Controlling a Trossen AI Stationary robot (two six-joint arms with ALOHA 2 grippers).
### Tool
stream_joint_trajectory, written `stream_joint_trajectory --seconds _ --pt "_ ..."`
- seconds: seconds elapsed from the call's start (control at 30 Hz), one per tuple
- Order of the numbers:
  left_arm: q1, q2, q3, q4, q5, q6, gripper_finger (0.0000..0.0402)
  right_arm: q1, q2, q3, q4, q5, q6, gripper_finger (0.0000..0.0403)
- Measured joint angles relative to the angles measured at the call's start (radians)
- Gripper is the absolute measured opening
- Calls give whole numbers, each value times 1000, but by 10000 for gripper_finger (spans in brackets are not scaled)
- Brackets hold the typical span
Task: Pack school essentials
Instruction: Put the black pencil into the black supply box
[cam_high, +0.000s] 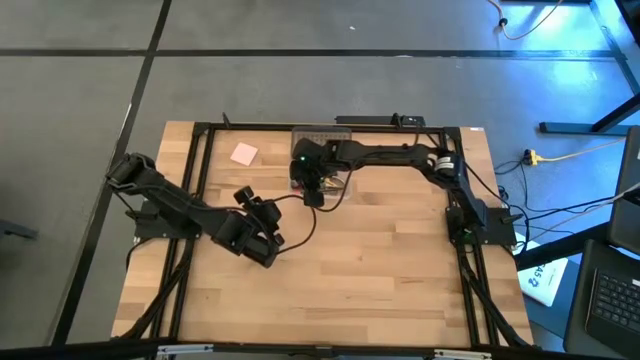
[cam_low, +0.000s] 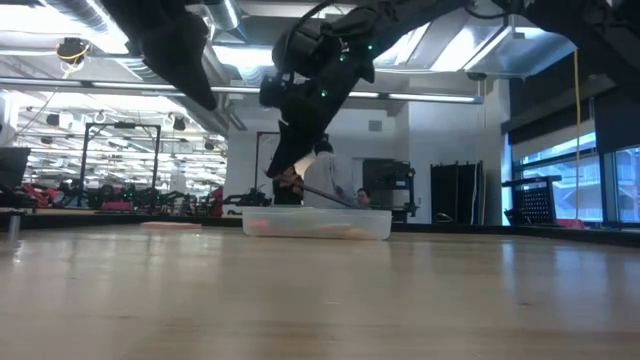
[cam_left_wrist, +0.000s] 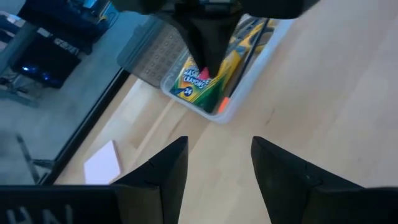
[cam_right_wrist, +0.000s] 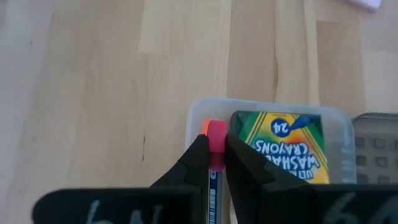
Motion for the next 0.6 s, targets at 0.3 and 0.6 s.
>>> stream_joint_trajectory --seconds 0.3,0.6 --pt "26 0 0 -13 1 3 170 -7 31 0 11 0 4 44" --pt "55 0 0 -14 1 3 170 -10 31 0 2 0 29 48"
